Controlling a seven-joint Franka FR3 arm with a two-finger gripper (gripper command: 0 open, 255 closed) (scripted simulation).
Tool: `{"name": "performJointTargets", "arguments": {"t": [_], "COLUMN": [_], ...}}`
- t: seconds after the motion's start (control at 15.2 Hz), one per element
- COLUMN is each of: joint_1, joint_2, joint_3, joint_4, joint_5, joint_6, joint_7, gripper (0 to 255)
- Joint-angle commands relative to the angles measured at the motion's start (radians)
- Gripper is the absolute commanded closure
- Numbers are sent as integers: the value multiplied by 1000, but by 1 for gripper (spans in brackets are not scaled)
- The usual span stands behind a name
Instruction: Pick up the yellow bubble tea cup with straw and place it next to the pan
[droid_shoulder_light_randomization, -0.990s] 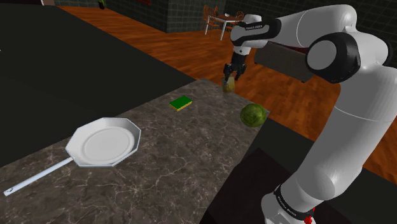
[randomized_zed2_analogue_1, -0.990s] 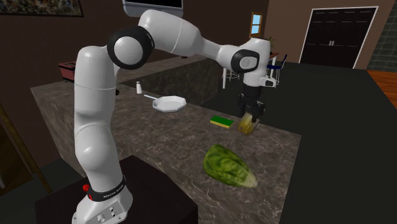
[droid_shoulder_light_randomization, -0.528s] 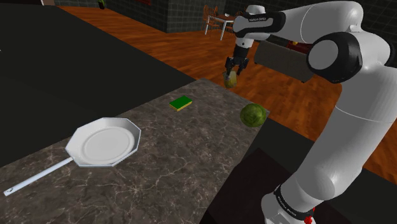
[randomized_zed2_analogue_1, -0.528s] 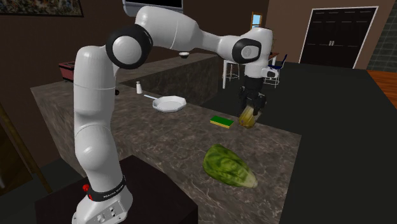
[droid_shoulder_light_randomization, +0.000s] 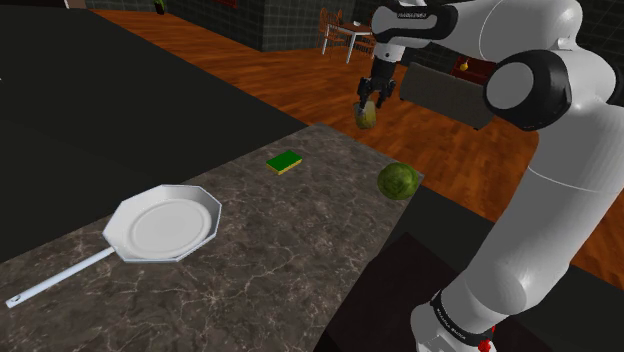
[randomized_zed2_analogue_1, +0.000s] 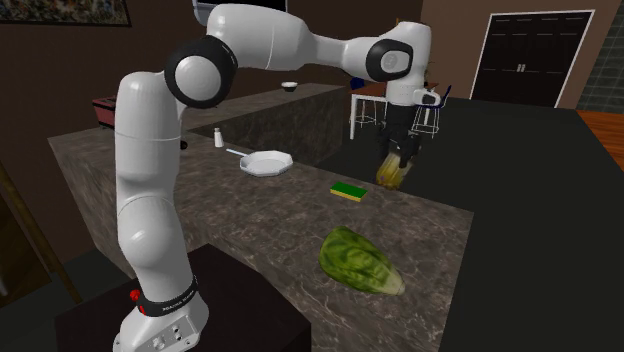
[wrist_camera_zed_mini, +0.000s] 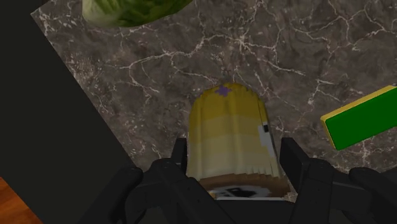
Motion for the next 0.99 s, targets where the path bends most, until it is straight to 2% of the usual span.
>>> {"name": "performJointTargets", "arguments": {"t": [0.0, 0.2, 0.53, 0.92], "joint_1": [-2, -4, 71, 143], "joint_2": [7, 12, -130, -264], "joint_3": [-1, -1, 36, 98], "joint_4": [39, 83, -103, -265], "joint_5": [1, 3, -34, -59], "joint_6": [-32, -70, -21, 11], "joint_7": [0, 0, 107, 243], "gripper": [255, 255, 255, 255]}}
